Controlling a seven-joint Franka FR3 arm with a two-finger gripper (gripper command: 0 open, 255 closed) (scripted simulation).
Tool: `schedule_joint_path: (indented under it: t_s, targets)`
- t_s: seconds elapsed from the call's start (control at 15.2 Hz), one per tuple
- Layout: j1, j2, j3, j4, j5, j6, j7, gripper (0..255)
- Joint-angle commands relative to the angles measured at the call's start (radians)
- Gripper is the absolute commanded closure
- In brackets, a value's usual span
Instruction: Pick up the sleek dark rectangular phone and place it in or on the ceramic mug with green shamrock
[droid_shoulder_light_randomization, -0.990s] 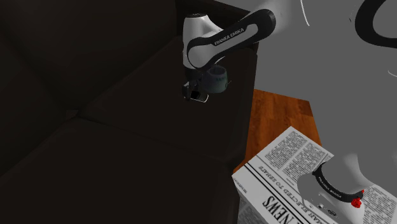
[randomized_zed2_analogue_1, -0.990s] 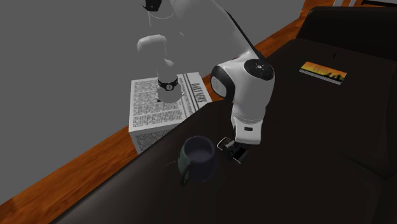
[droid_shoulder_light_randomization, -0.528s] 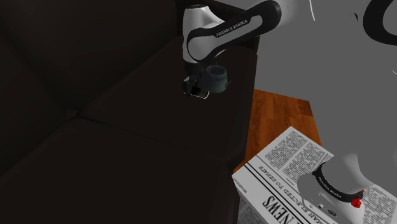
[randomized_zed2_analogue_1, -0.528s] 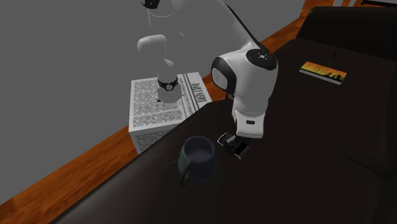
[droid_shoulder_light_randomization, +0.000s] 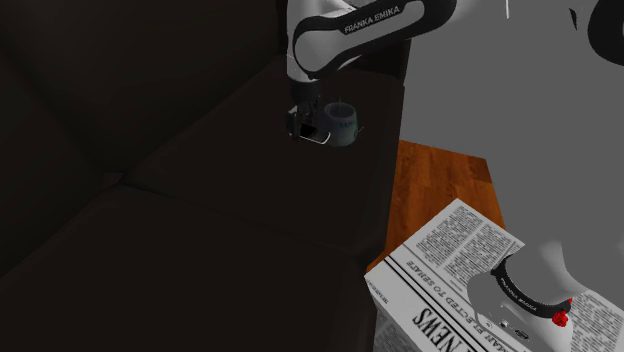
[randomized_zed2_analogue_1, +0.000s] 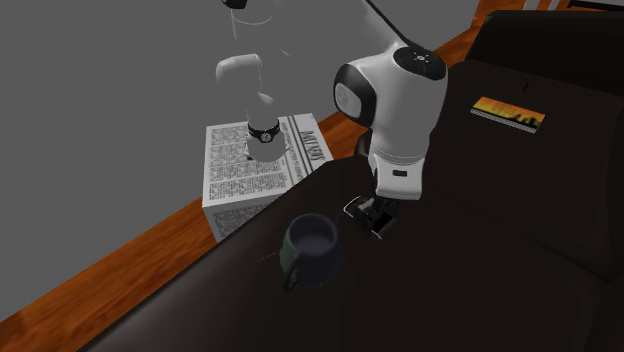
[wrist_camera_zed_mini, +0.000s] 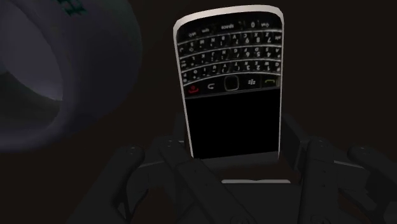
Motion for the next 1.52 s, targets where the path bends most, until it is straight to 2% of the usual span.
schedule_joint_path:
  t_s: [0.0,1.25,1.45]
  targets:
    - [-0.001,-0.011,0.001,0.013,0.002,-0.024,-0.002,255]
    - [0.0,-0.058,0.005,0.203,0.014,-0.26,-0.009,255]
    - [-0.042,-0.069,-0.02,0.191,0.021,-0.258,-0.076,255]
